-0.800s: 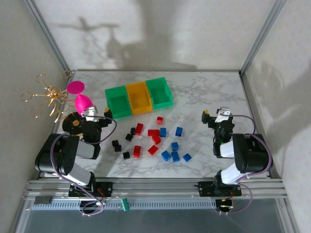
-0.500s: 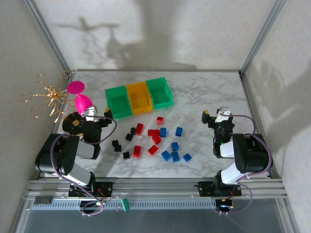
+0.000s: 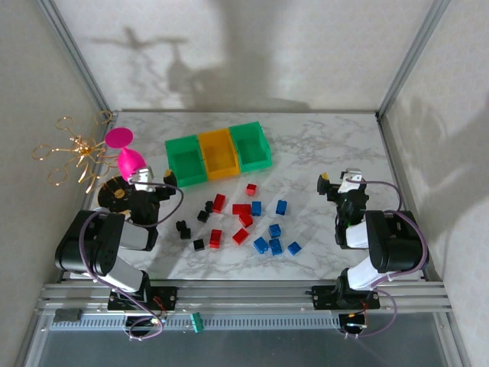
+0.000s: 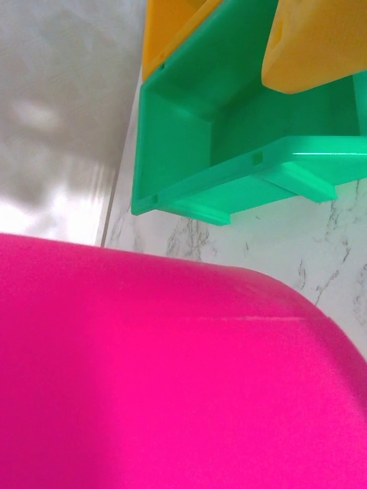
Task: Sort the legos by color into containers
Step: Pick up the lego from the center of the table.
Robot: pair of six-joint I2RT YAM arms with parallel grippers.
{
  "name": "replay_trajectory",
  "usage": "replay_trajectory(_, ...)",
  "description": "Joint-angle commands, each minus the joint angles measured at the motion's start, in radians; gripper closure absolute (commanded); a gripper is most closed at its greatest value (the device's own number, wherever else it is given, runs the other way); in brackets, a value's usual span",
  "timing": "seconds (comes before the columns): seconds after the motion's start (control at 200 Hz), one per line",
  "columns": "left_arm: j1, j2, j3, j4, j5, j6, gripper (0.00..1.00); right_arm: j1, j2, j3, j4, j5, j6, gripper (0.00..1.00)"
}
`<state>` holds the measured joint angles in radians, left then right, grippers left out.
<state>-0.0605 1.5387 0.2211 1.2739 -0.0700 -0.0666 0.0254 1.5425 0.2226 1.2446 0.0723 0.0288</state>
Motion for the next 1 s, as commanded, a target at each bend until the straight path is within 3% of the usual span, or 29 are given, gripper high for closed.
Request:
replay_trajectory(0.0, 0.01, -0.005, 0.014, -0.007, 0.012, 0.009, 0.01, -0.01, -0.005, 0.01, 0.009, -0.024, -0.012, 0.01)
replay_trajectory(0.441, 0.005, -0.01, 0.009, 0.001, 0.0, 0.015, 0.01, -0.01, -0.006, 0.006, 0.018, -0.019, -0.013, 0.01)
replay_trajectory(0.671, -0.063, -0.112, 0.102, -0.258, -0.051, 0.072, 0.0, -0.009, -0.122, 0.021, -0.099, 0.014, 0.0, 0.01)
replay_trajectory(0.841, -0.122, -0.175, 0.125, -0.348, -0.098, 0.105, 0.01, -0.01, -0.226, 0.08, -0.252, 0.056, 0.03, 0.01)
replay_trajectory(0.996, -0.125, -0.166, 0.173, -0.455, -0.097, 0.081, 0.01, -0.01, -0.285, 0.127, -0.359, 0.079, 0.101, 0.01)
